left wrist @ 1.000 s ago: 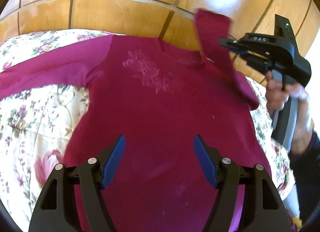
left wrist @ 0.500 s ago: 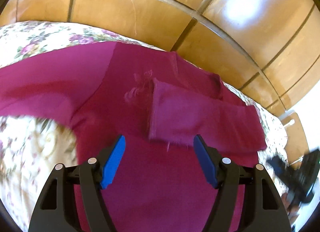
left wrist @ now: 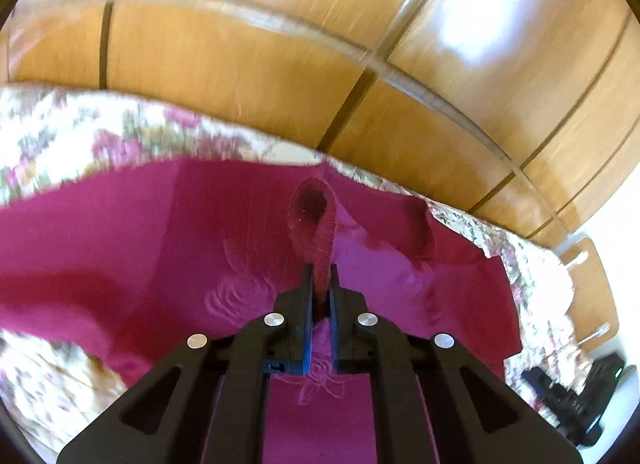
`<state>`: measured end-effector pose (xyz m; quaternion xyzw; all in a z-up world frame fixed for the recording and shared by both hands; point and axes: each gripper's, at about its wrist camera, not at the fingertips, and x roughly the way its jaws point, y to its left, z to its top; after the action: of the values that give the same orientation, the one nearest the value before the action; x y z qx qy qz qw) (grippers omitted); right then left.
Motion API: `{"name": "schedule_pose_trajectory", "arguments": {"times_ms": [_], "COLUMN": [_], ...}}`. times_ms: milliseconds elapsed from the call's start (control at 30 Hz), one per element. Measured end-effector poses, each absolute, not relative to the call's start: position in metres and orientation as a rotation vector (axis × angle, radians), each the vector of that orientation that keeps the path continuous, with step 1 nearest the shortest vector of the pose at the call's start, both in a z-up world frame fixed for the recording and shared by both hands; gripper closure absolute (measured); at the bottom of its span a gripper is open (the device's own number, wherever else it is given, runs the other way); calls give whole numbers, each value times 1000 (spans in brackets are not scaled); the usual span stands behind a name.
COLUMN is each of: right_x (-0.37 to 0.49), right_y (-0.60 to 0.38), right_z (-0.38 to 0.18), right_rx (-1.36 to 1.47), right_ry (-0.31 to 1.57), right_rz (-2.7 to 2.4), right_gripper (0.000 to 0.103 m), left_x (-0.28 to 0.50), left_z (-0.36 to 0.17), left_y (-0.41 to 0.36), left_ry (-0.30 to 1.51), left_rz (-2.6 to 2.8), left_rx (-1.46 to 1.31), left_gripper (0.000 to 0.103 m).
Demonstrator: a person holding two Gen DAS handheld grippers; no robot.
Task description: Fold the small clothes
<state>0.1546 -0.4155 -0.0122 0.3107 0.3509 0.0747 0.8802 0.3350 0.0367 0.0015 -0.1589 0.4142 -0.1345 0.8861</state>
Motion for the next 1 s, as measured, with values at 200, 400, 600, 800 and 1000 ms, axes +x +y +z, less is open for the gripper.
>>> {"name": "schedule_pose_trajectory", "arguments": {"times_ms": [200,400,600,800,1000], "right_x": [216,261,250,250,254], "right_y": [-381,-373,-347,-335,-330], "right_z": [3,-38,-45,-43,-42], "right_rx": [528,484,326,248,216], "right_ry": [734,845,758,757,759], "right_rz": [167,55,-20,-61,-81], "right_gripper": [58,58,56,54,53], "left_x": [337,353,345,298,228], "left_z": [0,-46,-62,-48,-48], "left_y": [43,48,60,121,227], "left_ry": [839,966,969,944,847], "left_rz": [-210,-138,-125,-99,59], "left_rx": [-292,-227,-295,-511,-679], "left_gripper": [98,97,93,80,80]}}
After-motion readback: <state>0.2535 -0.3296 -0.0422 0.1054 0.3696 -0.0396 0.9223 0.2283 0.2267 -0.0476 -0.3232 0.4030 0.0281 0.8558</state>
